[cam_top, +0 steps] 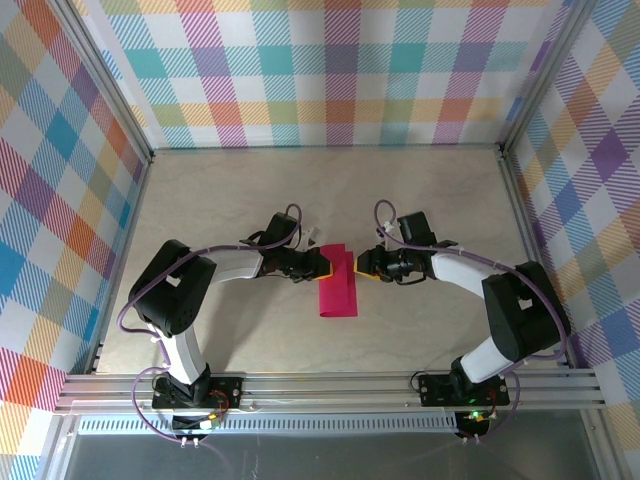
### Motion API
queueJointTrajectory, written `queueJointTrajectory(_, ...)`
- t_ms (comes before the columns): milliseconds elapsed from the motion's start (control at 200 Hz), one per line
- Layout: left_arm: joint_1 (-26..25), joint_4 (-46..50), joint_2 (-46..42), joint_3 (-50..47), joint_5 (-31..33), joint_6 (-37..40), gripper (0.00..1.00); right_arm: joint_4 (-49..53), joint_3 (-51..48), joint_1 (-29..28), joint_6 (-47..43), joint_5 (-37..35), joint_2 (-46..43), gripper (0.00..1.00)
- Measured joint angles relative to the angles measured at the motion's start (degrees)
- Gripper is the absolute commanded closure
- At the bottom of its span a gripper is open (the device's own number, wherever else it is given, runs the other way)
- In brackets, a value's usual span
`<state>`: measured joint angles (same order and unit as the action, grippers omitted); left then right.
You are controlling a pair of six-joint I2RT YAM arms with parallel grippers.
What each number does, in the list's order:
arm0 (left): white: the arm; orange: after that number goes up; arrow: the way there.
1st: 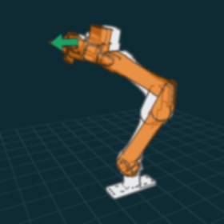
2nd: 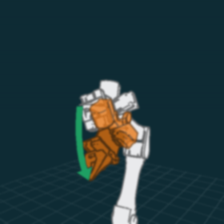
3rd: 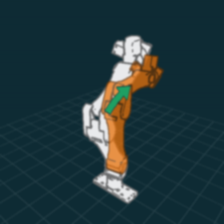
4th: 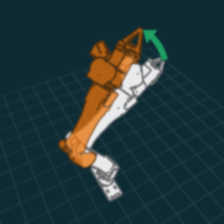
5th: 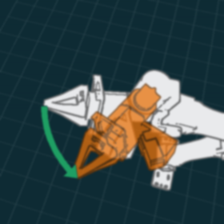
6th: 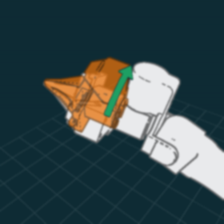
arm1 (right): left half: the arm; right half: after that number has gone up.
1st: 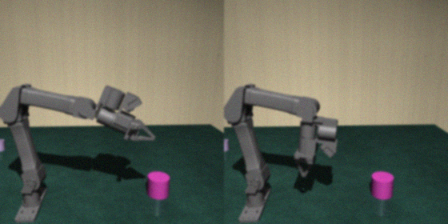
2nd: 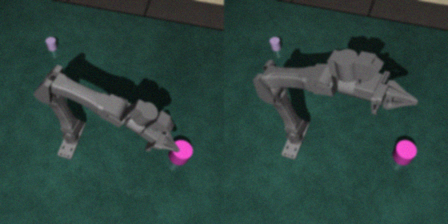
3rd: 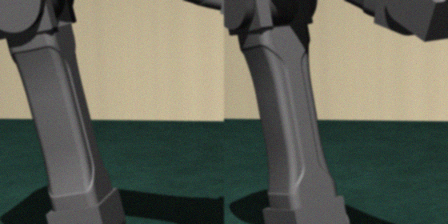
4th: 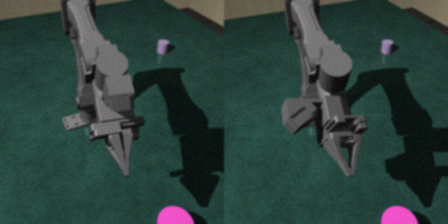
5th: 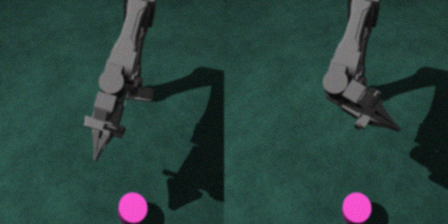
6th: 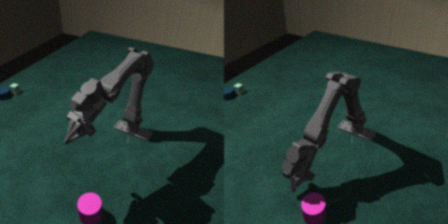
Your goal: Fold a paper plane with a square sheet of paper (fold left side to right side)
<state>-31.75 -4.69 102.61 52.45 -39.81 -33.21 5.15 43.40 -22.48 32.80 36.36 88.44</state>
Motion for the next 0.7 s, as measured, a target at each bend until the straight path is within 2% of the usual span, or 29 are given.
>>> queueJointTrajectory(185, 0.0, 0.0, 0.0, 0.0, 0.0, 0.0, 0.94, -6.7, -0.3, -0.6, 3.7, 4.8, 4.0, 0.52)
queueJointTrajectory(440, 0.0, 0.0, 0.0, 0.0, -0.1, 0.0, 0.94, -11.6, -0.1, -2.8, 6.2, 7.3, 9.6, 0.53)
queueJointTrajectory(525, 0.0, 0.0, 0.0, 0.0, -0.1, 0.0, 0.94, -12.8, 0.1, -3.5, 7.0, 7.7, 10.4, 0.58)
queueJointTrajectory(700, 0.0, 0.1, 0.0, 0.0, 0.0, 0.0, 0.93, -13.6, 0.8, -4.2, 7.3, 7.9, 11.3, 0.76)
